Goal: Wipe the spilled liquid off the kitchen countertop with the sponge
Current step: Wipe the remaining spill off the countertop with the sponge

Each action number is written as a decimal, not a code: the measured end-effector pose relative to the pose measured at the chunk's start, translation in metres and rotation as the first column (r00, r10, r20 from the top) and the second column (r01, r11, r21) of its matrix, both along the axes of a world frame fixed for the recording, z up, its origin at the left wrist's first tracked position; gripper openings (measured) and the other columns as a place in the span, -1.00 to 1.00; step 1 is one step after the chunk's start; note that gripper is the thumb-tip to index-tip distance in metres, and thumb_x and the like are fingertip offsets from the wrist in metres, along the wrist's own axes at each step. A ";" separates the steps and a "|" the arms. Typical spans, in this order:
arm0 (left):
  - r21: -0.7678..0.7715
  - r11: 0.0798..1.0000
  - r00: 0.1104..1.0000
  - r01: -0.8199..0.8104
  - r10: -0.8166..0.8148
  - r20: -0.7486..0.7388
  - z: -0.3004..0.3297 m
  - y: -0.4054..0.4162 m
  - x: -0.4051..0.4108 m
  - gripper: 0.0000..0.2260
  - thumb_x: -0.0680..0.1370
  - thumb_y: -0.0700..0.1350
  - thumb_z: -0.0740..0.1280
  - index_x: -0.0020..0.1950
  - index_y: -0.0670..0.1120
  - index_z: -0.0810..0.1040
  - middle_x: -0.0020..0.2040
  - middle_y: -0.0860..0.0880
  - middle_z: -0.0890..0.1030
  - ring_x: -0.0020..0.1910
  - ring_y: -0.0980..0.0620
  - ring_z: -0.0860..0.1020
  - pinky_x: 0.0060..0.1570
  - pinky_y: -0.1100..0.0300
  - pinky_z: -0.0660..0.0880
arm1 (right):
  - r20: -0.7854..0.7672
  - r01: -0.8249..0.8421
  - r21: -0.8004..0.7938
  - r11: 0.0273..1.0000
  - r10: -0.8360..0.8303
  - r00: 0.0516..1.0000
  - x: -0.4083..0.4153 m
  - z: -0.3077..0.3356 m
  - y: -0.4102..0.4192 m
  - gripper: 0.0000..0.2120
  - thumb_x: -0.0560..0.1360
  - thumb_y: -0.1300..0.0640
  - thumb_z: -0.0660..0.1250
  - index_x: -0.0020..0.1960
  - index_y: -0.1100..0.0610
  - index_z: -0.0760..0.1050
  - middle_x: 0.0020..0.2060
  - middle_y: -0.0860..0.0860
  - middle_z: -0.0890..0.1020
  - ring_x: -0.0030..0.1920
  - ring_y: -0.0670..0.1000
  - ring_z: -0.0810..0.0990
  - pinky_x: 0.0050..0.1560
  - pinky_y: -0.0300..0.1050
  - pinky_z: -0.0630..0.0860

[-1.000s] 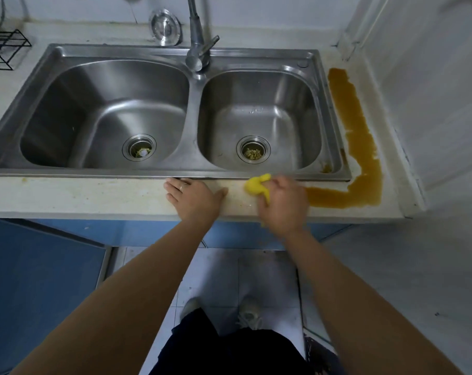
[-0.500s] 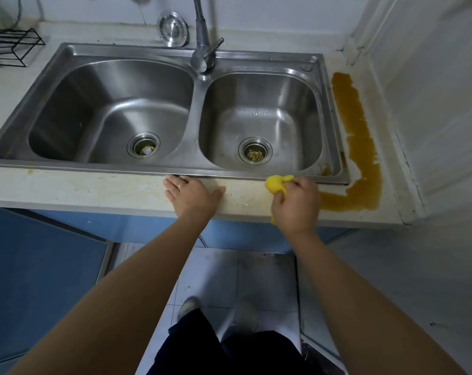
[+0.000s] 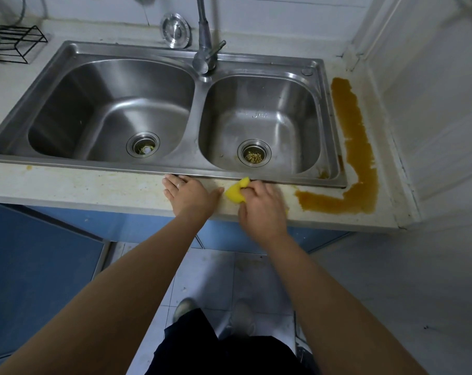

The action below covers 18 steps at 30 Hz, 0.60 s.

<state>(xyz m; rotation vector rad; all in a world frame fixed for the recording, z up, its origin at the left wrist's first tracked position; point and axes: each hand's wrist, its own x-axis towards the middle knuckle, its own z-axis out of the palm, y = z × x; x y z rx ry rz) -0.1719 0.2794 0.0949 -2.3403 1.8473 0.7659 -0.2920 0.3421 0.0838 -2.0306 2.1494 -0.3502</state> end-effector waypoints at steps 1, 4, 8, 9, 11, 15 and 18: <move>0.001 1.000 1.000 -0.001 0.001 0.001 0.000 0.000 0.000 -0.09 0.51 0.24 0.26 0.50 -0.36 -0.08 0.52 -0.33 -0.12 0.52 -0.25 -0.15 0.47 -0.05 -0.11 | -0.003 0.033 0.012 0.999 -0.033 0.999 -0.011 0.003 -0.002 -0.68 0.31 0.15 0.19 -0.04 0.26 0.57 -0.07 0.17 0.58 -0.06 0.20 0.54 -0.02 -0.01 0.47; 0.003 1.000 1.000 0.005 -0.005 -0.001 -0.001 0.000 0.001 -0.09 0.50 0.25 0.25 0.51 -0.36 -0.08 0.52 -0.32 -0.12 0.52 -0.25 -0.15 0.47 -0.05 -0.11 | -0.050 0.348 0.015 0.937 -0.347 0.937 -0.059 0.007 0.002 -0.73 0.46 0.17 0.16 0.04 0.30 0.49 0.01 0.20 0.53 0.03 0.18 0.47 0.02 -0.02 0.40; 0.003 1.000 1.000 0.003 -0.003 0.005 -0.001 0.000 0.000 -0.09 0.51 0.25 0.24 0.51 -0.36 -0.09 0.52 -0.33 -0.13 0.52 -0.25 -0.15 0.47 -0.05 -0.11 | 0.038 0.285 -0.044 0.958 -0.283 0.958 -0.031 -0.001 -0.002 -0.71 0.35 0.17 0.15 -0.10 0.30 0.56 -0.12 0.20 0.57 -0.11 0.21 0.53 -0.05 -0.02 0.44; 0.001 1.000 1.000 0.003 -0.003 0.003 -0.001 0.000 -0.001 -0.09 0.51 0.25 0.25 0.51 -0.36 -0.09 0.52 -0.33 -0.13 0.52 -0.25 -0.15 0.47 -0.05 -0.11 | 0.023 0.185 -0.076 0.980 -0.184 0.983 -0.018 -0.004 -0.002 -0.67 0.31 0.12 0.11 -0.15 0.25 0.58 -0.17 0.15 0.58 -0.17 0.18 0.55 -0.08 -0.06 0.45; -0.006 1.000 1.000 -0.001 0.001 0.004 -0.001 0.000 -0.001 -0.09 0.50 0.25 0.26 0.50 -0.36 -0.09 0.52 -0.33 -0.13 0.52 -0.25 -0.15 0.47 -0.05 -0.11 | -0.046 0.028 -0.089 0.996 -0.032 0.998 -0.016 -0.004 0.000 -0.63 0.29 0.06 0.07 -0.19 0.17 0.60 -0.23 0.07 0.60 -0.25 0.12 0.56 -0.15 -0.12 0.47; -0.008 1.000 1.000 -0.002 0.002 0.000 -0.001 0.001 0.000 -0.09 0.51 0.25 0.24 0.51 -0.34 -0.10 0.52 -0.31 -0.14 0.52 -0.25 -0.16 0.47 -0.05 -0.11 | 0.071 0.309 -0.059 0.949 -0.305 0.950 -0.074 0.000 0.008 -0.59 0.31 0.06 0.06 -0.13 0.28 0.57 -0.19 0.19 0.59 -0.17 0.21 0.55 -0.17 -0.02 0.47; 0.020 0.999 0.999 -0.044 0.045 -0.011 0.003 0.007 -0.010 -0.08 0.50 0.26 0.24 0.51 -0.34 -0.12 0.52 -0.32 -0.16 0.51 -0.26 -0.17 0.47 -0.06 -0.13 | 0.080 0.426 -0.027 0.904 -0.423 0.903 -0.068 -0.001 0.005 -0.64 0.29 0.11 0.12 -0.15 0.34 0.54 -0.19 0.24 0.56 -0.14 0.25 0.52 -0.15 0.03 0.44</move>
